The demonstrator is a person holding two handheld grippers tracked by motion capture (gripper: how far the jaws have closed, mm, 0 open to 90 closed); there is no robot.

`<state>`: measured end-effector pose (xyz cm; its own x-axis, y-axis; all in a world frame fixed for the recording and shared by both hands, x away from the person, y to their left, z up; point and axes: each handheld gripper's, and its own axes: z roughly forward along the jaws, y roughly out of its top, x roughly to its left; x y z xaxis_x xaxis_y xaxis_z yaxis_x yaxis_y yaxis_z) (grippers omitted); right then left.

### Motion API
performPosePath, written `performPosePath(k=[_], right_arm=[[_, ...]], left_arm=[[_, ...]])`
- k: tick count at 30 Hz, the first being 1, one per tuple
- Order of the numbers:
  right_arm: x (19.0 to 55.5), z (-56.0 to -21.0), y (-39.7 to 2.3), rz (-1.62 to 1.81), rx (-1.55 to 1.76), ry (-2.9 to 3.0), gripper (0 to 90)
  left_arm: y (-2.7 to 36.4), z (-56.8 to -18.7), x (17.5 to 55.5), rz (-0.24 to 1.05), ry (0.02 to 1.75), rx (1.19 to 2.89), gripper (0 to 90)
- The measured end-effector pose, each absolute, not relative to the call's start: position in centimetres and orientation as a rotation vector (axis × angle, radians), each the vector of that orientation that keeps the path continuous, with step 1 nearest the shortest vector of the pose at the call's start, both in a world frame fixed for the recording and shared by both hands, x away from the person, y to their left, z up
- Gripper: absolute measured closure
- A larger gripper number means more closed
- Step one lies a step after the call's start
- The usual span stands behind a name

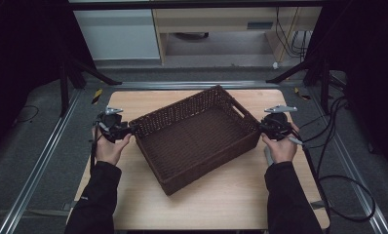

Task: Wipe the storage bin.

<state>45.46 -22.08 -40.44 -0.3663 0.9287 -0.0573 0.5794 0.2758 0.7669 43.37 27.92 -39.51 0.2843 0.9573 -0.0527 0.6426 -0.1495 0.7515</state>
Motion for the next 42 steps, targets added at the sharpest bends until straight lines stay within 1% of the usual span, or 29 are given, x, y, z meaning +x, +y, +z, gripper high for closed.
performPosePath(k=[3,7,10,14,21,22,26,29,34,37,39,42], right_arm=[[44.9,-40.3,-22.0,0.897,1.345,2.064,75.5],[43.9,-40.1,-21.7,0.883,1.327,2.096,75.4],[42.9,-40.0,-21.7,0.891,1.315,2.124,75.4],[42.5,-39.8,-21.9,0.913,1.309,2.146,73.8],[43.9,-40.0,-21.5,0.924,1.282,2.152,70.3],[44.3,-40.0,-21.4,0.938,1.285,2.162,70.7],[44.9,-40.3,-21.0,0.947,1.282,2.192,79.0],[44.5,-40.3,-21.0,0.929,1.282,2.197,80.3],[43.2,-40.4,-21.1,0.946,1.284,2.195,79.6],[42.1,-40.3,-21.1,0.964,1.282,2.214,77.8],[41.5,-40.2,-21.1,0.969,1.275,2.236,76.3],[41.1,-39.9,-21.0,0.975,1.263,2.254,75.2]], left_arm=[[27.7,-39.4,42.4,0.579,1.404,1.869,48.6],[27.1,-39.5,41.1,0.573,1.367,1.884,48.2],[26.6,-39.7,40.6,0.535,1.359,1.891,48.8],[26.0,-40.3,40.8,0.543,1.371,1.936,54.2],[26.4,-40.7,42.1,0.528,1.401,1.92,56.0],[26.3,-40.9,42.5,0.515,1.406,1.926,56.0],[25.9,-41.1,43.1,0.539,1.405,1.955,56.8],[26.1,-41.0,43.1,0.533,1.405,1.948,57.4],[26.1,-40.6,41.8,0.536,1.364,1.953,51.5],[25.9,-40.6,40.9,0.551,1.35,1.973,49.7],[25.9,-40.6,40.7,0.546,1.338,1.979,51.1],[25.5,-41.1,40.8,0.525,1.363,2.012,59.4]])
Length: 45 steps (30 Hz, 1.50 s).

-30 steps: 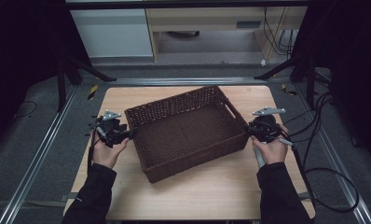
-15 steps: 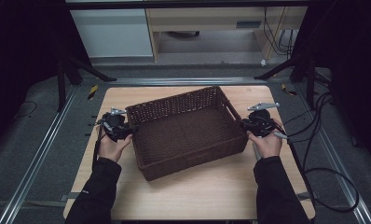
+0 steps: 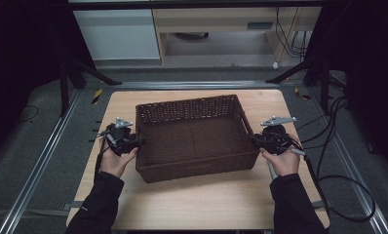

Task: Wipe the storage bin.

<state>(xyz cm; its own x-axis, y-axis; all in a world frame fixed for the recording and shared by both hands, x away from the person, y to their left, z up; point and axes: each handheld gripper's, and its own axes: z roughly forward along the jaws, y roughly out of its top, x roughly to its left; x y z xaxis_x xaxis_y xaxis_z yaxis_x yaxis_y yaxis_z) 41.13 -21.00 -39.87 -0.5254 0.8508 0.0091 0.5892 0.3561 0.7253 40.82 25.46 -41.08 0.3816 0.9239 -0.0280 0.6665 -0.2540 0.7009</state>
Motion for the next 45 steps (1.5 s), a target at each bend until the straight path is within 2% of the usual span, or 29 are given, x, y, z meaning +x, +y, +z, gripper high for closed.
performPosePath(k=[4,11,17,20,23,25,29,36,45], right_arm=[[41.6,-39.7,-20.8,0.994,1.251,2.231,71.0],[42.6,-40.1,-20.2,1.033,1.258,2.208,71.6],[41.8,-40.2,-19.7,1.018,1.233,2.208,78.4],[41.4,-40.2,-19.7,1.032,1.244,2.205,78.4],[41.1,-40.2,-19.8,1.039,1.243,2.203,77.4],[41.0,-40.2,-19.8,1.051,1.245,2.197,73.3],[40.1,-39.8,-19.9,1.053,1.237,2.187,71.7],[39.5,-40.3,-20.1,1.069,1.257,2.193,77.6],[39.6,-40.4,-19.8,1.104,1.261,2.174,78.0]], left_arm=[[25.3,-41.1,41.2,0.535,1.381,2.013,63.4],[25.9,-41.3,43.1,0.561,1.391,2.012,69.4],[26.1,-41.0,43.2,0.569,1.377,2.016,67.9],[26.2,-40.7,42.3,0.584,1.346,2.013,63.4],[26.4,-40.4,41.2,0.595,1.316,2.02,63.2],[26.5,-40.3,40.6,0.584,1.307,2.025,63.9],[26.5,-40.5,39.8,0.583,1.301,2.033,66.8],[26.4,-40.4,39.9,0.589,1.322,2.034,69.1],[26.7,-40.7,40.5,0.594,1.341,2.012,70.8]])
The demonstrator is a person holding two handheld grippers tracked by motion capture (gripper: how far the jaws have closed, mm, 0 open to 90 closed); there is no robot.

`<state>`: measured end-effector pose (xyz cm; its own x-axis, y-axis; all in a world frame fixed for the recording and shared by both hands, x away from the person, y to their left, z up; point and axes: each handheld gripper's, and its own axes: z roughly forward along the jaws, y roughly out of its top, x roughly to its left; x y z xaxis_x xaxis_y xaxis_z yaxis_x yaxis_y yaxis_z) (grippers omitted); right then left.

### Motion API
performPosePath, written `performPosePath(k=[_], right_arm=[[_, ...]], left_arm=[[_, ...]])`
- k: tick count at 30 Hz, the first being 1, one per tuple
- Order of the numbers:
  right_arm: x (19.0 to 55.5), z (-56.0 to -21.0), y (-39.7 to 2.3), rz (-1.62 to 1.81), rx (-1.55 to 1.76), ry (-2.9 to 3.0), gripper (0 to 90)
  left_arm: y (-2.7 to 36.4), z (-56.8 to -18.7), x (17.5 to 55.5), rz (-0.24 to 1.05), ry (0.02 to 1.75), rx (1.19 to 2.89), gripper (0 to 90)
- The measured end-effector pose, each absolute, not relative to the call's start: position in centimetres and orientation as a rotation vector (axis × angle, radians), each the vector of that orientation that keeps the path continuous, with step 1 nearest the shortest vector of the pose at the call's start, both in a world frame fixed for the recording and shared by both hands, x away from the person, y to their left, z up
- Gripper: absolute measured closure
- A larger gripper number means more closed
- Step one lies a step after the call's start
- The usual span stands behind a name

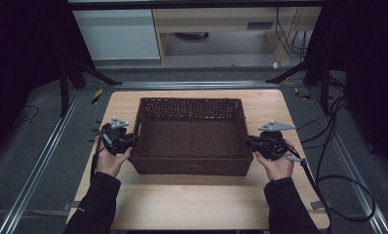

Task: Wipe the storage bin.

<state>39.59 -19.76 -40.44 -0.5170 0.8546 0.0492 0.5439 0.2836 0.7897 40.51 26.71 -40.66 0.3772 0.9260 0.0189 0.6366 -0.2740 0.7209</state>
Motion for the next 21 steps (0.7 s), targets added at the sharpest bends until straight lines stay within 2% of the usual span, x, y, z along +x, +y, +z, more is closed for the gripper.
performPosePath(k=[10,13,14,21], right_arm=[[39.3,-40.5,-19.6,1.097,1.257,2.172,77.8],[39.3,-40.4,-19.7,1.099,1.255,2.177,77.2],[39.3,-40.3,-19.8,1.104,1.254,2.174,75.7],[38.8,-38.8,-21.8,1.133,1.261,2.051,50.8]], left_arm=[[26.8,-40.7,40.6,0.598,1.337,2.006,70.4],[27.0,-40.6,40.6,0.596,1.332,1.995,67.2],[27.1,-40.4,40.5,0.592,1.33,1.985,65.3],[28.4,-38.1,39.2,0.621,1.27,1.905,53.3]])
